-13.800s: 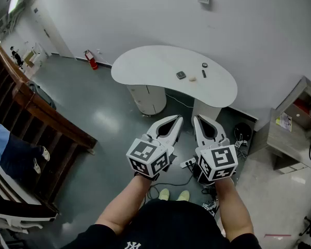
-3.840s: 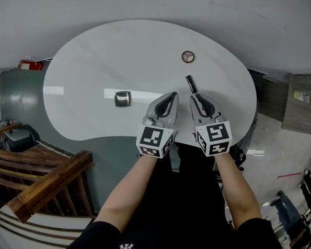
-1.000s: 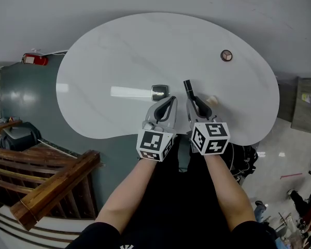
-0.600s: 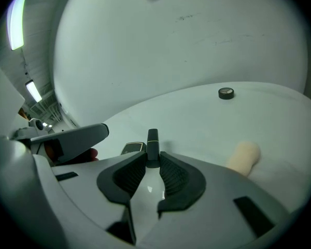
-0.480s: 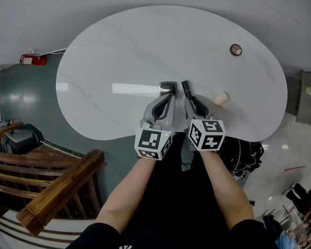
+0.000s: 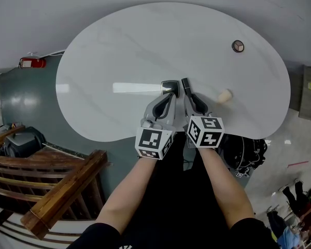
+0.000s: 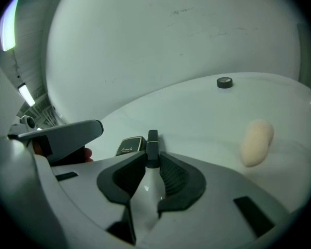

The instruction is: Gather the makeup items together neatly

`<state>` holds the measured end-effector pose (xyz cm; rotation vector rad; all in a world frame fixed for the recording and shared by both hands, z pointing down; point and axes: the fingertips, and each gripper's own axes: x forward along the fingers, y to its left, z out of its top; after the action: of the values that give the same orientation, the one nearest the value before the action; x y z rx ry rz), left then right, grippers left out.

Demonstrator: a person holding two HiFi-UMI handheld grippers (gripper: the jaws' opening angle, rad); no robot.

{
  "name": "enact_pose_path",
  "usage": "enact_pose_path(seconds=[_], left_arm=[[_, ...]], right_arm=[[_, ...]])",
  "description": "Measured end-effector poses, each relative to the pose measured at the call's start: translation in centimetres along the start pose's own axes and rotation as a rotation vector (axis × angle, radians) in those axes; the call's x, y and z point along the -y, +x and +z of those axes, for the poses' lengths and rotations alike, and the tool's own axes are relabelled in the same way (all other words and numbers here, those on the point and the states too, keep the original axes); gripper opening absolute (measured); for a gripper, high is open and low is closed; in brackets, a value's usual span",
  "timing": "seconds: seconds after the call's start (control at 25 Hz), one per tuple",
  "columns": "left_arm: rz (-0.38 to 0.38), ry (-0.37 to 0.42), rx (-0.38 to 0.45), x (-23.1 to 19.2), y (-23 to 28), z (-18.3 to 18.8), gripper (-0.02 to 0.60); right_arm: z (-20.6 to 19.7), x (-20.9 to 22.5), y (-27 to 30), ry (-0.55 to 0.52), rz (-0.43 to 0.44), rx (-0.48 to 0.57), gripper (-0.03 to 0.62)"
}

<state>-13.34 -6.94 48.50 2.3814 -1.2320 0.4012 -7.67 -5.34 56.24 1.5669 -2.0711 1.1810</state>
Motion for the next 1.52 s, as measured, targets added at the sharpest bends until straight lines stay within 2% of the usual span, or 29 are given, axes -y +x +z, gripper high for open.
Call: enact_pose_path(seconds=[1.0, 1.2, 1.52], left_arm=[[-0.018, 0.005, 0.007, 0.0, 0.1, 0.4, 0.008], [-0.038, 0.013, 0.010, 0.7, 0.0, 0.8, 0.008], [-0.114, 0.033, 0.040, 4.2, 0.3, 3.2, 0.008]], right_arm=[[-1.2, -1.4, 0.5, 0.002, 0.036, -0.058, 0.104], [-0.3, -1.4, -1.0, -0.023, 0.036, -0.041, 0.103], [3.1, -1.6, -5.2, -0.112, 0.032, 0.026, 0.094]])
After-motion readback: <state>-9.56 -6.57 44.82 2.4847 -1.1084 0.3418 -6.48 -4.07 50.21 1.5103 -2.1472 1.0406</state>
